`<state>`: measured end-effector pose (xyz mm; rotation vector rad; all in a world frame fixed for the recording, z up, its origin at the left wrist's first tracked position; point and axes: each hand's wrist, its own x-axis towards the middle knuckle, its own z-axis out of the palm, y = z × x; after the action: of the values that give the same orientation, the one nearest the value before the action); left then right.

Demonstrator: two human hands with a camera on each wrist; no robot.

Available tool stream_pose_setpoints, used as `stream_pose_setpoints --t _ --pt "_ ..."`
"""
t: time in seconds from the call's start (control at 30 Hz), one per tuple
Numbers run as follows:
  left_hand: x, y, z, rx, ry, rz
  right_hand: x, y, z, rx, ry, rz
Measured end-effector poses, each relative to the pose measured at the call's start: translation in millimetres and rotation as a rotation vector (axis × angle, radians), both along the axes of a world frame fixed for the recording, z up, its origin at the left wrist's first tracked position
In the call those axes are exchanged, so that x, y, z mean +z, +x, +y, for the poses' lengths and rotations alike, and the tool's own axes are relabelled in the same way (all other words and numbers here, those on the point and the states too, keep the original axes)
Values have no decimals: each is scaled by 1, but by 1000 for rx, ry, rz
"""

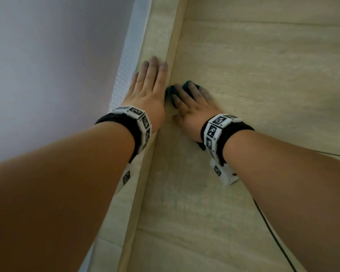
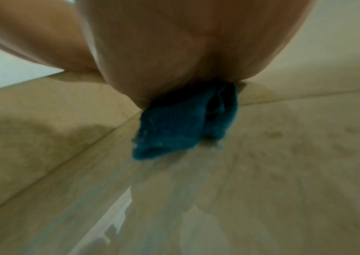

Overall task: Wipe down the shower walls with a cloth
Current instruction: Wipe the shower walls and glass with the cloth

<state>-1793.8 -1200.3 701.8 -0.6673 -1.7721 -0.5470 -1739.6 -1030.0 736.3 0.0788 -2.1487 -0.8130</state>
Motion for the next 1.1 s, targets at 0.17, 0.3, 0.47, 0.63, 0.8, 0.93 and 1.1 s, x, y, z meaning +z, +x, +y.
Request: stream_pose_setpoints --t 0.17,0.3,0.47,0.63,0.8,0.93,1.1 --pt "6 18 2 103 -14 -4 27 2 -3 -26 -76 52" --pt "29 27 6 72 19 -24 52 1 -8 -36 -142 80" --pt "73 14 -2 -43 -17 -61 85 -4 -16 -25 -180 167" --pt "76 0 -2 -95 7 -8 134 -14 -24 -64 -217 252" --pt "76 -2 -2 -99 -4 -14 152 -12 -17 -68 -293 366" --pt "76 -1 -3 -94 -6 -38 148 14 16 -111 -426 455" --pt "74 0 -2 -80 4 -36 136 41 46 -191 -515 471"
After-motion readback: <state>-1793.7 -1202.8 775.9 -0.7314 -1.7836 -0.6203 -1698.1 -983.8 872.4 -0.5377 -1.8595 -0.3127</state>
